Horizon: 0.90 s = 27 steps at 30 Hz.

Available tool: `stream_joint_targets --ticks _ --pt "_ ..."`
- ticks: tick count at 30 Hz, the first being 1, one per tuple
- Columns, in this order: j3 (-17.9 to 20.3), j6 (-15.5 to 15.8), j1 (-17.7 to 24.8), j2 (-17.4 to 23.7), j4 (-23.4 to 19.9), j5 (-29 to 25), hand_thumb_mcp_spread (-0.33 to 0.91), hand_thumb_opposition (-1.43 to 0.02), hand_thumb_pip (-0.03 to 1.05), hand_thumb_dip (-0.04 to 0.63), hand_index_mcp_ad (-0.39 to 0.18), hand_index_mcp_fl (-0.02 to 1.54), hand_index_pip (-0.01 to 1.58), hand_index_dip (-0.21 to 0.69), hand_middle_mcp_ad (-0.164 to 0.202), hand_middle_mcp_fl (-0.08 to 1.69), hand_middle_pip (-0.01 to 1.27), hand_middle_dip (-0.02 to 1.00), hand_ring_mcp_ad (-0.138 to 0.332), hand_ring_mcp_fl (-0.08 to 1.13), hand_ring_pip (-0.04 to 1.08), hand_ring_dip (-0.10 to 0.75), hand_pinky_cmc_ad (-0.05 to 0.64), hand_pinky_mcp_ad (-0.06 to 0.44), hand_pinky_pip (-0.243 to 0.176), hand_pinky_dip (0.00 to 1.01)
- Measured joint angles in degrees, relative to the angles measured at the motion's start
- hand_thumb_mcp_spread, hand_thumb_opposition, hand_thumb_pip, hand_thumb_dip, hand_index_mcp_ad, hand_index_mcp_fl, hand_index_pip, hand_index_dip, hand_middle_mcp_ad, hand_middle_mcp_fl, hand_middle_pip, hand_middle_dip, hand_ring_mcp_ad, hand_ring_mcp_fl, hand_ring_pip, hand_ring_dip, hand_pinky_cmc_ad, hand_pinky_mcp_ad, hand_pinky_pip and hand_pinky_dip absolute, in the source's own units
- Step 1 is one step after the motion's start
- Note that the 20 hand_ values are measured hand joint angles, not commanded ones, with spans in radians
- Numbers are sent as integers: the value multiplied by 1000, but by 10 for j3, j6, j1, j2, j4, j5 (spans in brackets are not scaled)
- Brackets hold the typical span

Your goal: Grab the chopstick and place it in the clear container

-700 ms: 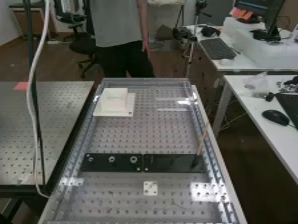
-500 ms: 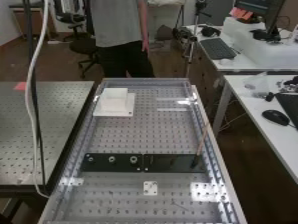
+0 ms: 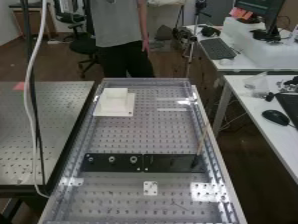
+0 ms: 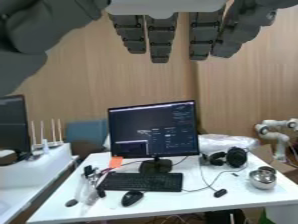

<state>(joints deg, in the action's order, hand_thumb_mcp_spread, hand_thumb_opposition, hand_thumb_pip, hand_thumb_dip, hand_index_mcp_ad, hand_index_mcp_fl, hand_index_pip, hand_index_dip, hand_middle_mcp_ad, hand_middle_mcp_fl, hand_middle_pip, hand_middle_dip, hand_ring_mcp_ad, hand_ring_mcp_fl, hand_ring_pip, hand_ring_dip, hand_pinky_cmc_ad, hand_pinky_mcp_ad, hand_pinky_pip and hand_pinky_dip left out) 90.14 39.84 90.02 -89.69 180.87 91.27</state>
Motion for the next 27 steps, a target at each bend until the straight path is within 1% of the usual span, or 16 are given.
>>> stream_joint_targets --ticks 1,2,3,4,6,7,9,10,12,13,14,18,19,21,26,27 --pt "0 0 0 0 0 0 66 -590 251 -9 12 7 65 -45 68 12 138 44 201 31 72 -17 195 152 -75 106" --pt "1 -1 0 0 -1 -4 65 -606 251 -9 10 7 65 -45 72 9 138 44 202 33 70 -17 201 157 -75 113" --pt "1 -1 0 0 -1 -6 63 -606 251 -9 21 7 65 -45 75 9 138 44 202 33 70 -17 194 162 -91 119" --pt "2 -3 0 0 -3 -9 54 -602 251 -9 24 7 68 -45 75 12 138 44 199 35 68 -17 201 166 -93 122" --pt "4 -6 -2 0 -5 -2 52 -602 265 -9 24 5 68 -45 77 9 138 44 202 28 80 -17 211 169 -96 119" --pt "4 -7 -2 0 -6 4 52 -602 290 -9 26 9 65 -45 87 9 138 44 202 28 84 -17 211 169 -96 119" --pt "5 -9 -2 -1 -7 16 52 -602 300 -7 10 9 65 -45 79 9 138 44 202 28 84 -17 211 166 -96 119" --pt "6 -11 -3 -2 -8 18 51 -602 300 -7 14 9 65 -45 79 9 138 44 202 28 84 -17 213 166 -96 122" --pt "8 -15 -5 -3 -10 14 54 -602 300 -10 24 9 65 -42 80 10 138 44 202 28 80 -17 213 168 -101 119" --pt "10 -17 -6 -3 -12 7 51 -602 300 -10 40 9 65 -45 87 10 138 44 206 28 80 -17 213 164 -103 119" --pt "12 -20 -5 -4 -13 -2 51 -602 297 -10 40 9 68 -45 91 10 138 44 215 26 80 -17 213 164 -103 119" --pt "18 -28 -3 -5 -18 -5 52 -602 295 -10 40 9 68 -45 91 10 138 44 215 30 80 -17 213 166 -101 119" --pt "23 -33 -4 -6 -21 -3 52 -602 298 -10 37 9 65 -45 86 9 138 44 215 26 80 -17 215 166 -105 119" --pt "33 -45 -7 -8 -31 -2 52 -602 298 -10 37 9 65 -45 89 9 138 44 215 30 80 -17 215 166 -106 119" --pt "65 -97 -15 -21 -70 -20 52 -620 298 -10 40 -5 68 -45 91 7 138 44 218 30 80 -17 215 164 -108 119" --pt "68 -102 -16 -23 -74 -20 52 -620 298 -10 40 -5 68 -45 91 7 138 44 218 30 80 -17 215 166 -108 119"
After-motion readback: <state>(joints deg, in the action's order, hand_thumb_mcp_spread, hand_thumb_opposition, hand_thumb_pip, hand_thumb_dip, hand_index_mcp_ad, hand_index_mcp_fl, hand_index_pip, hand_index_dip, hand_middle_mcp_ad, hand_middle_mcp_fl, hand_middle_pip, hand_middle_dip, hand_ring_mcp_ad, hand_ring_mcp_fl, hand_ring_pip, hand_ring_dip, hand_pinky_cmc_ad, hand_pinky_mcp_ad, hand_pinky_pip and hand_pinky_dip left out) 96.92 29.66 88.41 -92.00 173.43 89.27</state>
